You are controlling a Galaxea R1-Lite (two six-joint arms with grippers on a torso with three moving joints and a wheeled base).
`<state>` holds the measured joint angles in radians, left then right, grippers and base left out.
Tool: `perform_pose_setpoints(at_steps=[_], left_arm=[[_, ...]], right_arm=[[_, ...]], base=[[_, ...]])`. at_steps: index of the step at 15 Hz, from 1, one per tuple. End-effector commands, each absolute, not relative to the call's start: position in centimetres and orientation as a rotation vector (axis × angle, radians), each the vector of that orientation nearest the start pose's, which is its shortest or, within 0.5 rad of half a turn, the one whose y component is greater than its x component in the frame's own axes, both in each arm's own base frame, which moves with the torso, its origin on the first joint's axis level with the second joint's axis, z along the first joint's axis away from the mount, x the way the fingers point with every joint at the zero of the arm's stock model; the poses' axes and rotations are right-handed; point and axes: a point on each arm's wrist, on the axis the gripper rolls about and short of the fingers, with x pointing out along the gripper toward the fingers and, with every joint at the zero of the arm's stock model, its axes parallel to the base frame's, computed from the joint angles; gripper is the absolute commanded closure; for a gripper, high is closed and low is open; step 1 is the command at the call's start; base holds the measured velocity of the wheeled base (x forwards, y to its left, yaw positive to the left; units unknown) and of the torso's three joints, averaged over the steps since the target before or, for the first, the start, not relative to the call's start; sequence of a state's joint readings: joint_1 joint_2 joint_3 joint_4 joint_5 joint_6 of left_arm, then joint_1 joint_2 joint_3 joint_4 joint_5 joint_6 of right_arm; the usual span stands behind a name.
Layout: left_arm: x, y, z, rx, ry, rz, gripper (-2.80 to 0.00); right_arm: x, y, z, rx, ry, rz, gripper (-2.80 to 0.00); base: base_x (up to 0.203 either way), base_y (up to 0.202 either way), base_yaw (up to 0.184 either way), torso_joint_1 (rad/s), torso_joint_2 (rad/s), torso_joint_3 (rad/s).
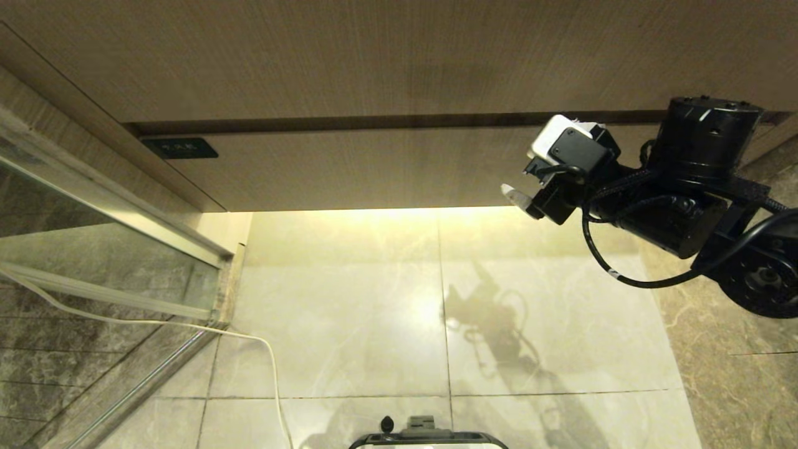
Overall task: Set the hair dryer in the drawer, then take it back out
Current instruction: Pull open the drawer
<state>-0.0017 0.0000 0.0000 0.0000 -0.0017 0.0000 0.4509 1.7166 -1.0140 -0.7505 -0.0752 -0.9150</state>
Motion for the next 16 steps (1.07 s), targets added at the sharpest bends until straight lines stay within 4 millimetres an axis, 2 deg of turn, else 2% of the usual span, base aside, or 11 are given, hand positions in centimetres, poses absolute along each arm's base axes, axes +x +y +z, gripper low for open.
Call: perform_pose_setpoints(at_steps=[1, 3, 6, 8, 11, 16], left_arm=[[-2.3, 0.0, 7.5, 0.000, 0.002, -0.003, 0.00], [-2.3, 0.0, 7.5, 0.000, 0.002, -0.003, 0.00], [-2.3, 0.0, 7.5, 0.000, 0.002, -0.003, 0.00], [-2.3, 0.0, 7.5, 0.000, 0.002, -0.003, 0.00], [-2.3, 0.0, 7.5, 0.000, 0.002, -0.003, 0.00], [-2.3, 0.0, 7.5, 0.000, 0.002, -0.003, 0.00]], right_arm=[[31.2, 14.1, 24.2, -0.900, -0.205, 0.308, -2.80], [31.8, 13.9, 24.1, -0.901, -0.200, 0.299, -2.80], [31.4, 13.3, 24.0, -0.953, -0.189, 0.292, -2.80], [29.9, 12.0, 24.0, -1.105, -0.208, 0.284, -2.80], [29.2, 10.8, 23.3, -1.172, -0.288, 0.426, -2.80], [29.9, 10.4, 23.5, -1.218, -0.338, 0.451, -2.80]], base=[[0.000, 0.000, 0.000, 0.000, 0.00, 0.000], [0.000, 0.000, 0.000, 0.000, 0.00, 0.000], [0.000, 0.000, 0.000, 0.000, 0.00, 0.000], [0.000, 0.000, 0.000, 0.000, 0.00, 0.000], [0.000, 0.000, 0.000, 0.000, 0.00, 0.000], [0.000, 0.000, 0.000, 0.000, 0.00, 0.000]])
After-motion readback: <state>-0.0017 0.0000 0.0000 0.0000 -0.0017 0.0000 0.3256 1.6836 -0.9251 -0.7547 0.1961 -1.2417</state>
